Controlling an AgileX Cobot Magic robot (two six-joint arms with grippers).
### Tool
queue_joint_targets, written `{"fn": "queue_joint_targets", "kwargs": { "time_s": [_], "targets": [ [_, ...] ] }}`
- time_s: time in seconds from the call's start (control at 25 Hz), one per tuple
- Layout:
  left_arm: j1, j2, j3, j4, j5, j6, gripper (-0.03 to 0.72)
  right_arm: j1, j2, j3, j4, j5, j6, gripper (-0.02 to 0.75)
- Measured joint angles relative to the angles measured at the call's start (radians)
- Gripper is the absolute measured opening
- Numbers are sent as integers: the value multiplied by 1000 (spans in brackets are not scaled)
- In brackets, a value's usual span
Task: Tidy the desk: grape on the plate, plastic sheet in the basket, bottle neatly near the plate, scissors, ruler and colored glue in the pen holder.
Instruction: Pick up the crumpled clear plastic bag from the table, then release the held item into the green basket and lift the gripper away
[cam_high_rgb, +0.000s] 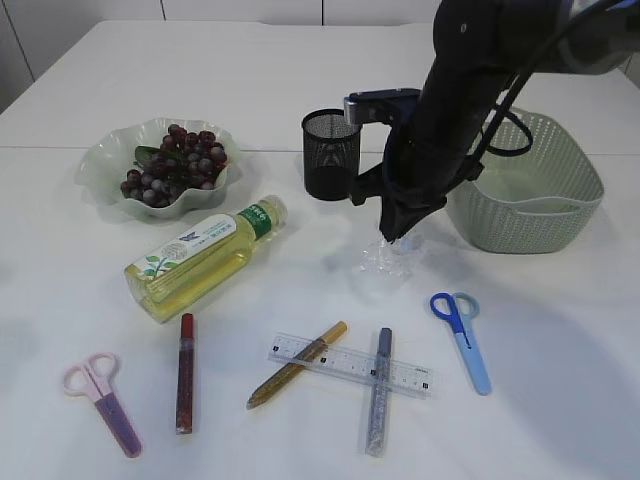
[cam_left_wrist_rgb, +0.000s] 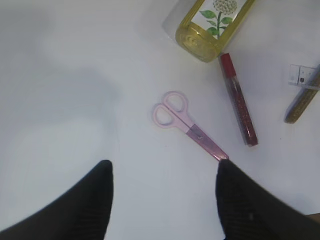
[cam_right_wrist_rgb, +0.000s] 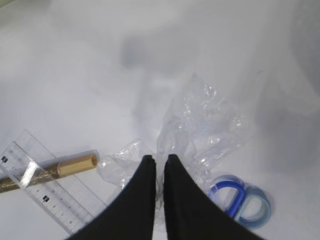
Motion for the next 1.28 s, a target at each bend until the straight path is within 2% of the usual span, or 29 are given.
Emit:
{"fn": "queue_joint_targets", "kwargs": {
  "time_s": [0.2, 0.44, 0.6, 0.84, 0.96, 1.16, 1.28],
  "targets": [
    [0, 0, 0, 0, 0, 0, 468, 0, -58, -13, -23, 14, -4, 52],
    [0, 0, 0, 0, 0, 0, 465, -26, -114, -104, -76, 45, -2, 51],
    [0, 0, 0, 0, 0, 0, 465, -106, -119, -144, -78, 48, 7, 51],
    [0, 0, 0, 0, 0, 0, 465, -288, -119, -145, -86, 34, 35, 51],
    [0, 0, 0, 0, 0, 0, 463, -350, -119, -145, -90, 0, 47, 51],
    [0, 0, 0, 0, 0, 0, 458, -365, -96, -145, -94, -42, 51, 57],
    [0, 0, 0, -2, 0, 0, 457, -365, -69, -145, -90, -61, 63, 125]
  ]
}}
